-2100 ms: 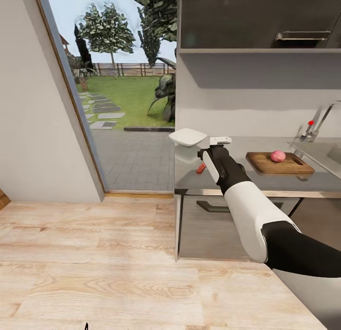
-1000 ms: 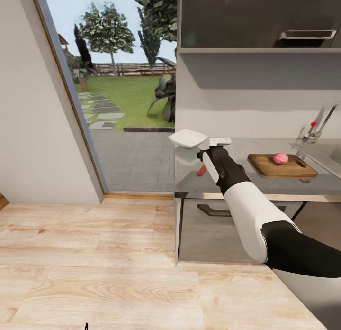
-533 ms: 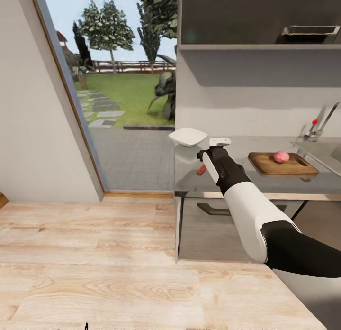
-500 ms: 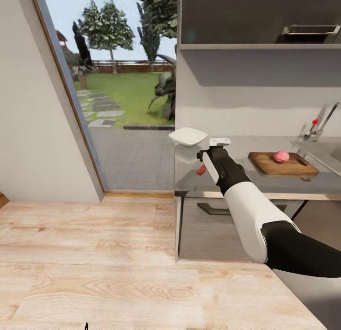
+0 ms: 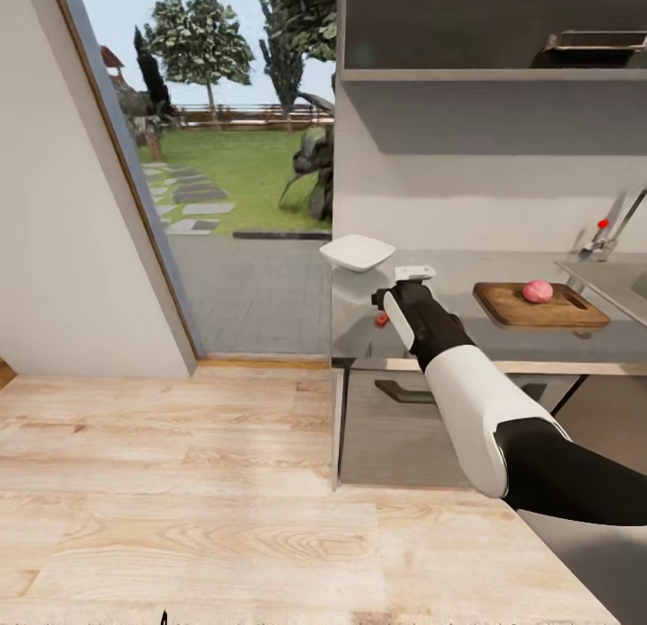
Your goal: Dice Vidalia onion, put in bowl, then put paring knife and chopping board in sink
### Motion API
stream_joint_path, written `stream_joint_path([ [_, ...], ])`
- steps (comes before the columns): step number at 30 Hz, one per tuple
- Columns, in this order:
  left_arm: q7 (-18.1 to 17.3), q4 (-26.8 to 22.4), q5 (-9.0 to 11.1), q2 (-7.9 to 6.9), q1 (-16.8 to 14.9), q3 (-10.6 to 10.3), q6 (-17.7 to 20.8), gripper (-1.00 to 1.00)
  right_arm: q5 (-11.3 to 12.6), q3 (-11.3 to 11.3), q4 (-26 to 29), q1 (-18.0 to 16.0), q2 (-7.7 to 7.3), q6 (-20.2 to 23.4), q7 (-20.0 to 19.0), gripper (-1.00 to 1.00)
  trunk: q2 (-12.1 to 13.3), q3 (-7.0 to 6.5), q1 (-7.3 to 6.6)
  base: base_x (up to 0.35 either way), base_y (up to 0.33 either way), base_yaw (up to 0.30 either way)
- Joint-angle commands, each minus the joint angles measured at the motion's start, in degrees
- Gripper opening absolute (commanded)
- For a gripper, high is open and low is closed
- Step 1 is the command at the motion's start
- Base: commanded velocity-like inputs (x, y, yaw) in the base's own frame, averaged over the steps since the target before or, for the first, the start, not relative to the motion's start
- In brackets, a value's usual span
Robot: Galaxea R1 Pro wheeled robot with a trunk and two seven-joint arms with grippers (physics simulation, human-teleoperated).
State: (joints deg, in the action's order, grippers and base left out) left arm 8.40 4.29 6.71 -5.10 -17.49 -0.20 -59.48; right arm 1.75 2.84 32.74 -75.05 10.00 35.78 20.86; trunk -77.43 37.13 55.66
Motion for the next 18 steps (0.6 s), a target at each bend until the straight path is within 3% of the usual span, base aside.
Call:
stream_joint_path([
  [1,-0.1,0.2,0.3,0.00,-0.1,-0.1,-0.3,1.00,0.2,0.1,-0.2,0.0,0.00,-0.3,0.3,1.00,0.0,0.14,0.00,0.000,0.000,0.000],
  [3,-0.1,0.2,0.3,0.00,-0.1,-0.1,-0.3,1.00,0.1,0.1,-1.2,0.0,0.00,-2.8,0.3,1.00,0.0,0.32,0.00,0.000,0.000,0.000],
  [18,-0.1,0.2,0.3,0.00,-0.1,-0.1,-0.3,1.00,0.1,0.1,-1.8,0.0,0.00,-3.5,0.4,1.00,0.0,1.55,0.00,0.040,0.000,0.000],
])
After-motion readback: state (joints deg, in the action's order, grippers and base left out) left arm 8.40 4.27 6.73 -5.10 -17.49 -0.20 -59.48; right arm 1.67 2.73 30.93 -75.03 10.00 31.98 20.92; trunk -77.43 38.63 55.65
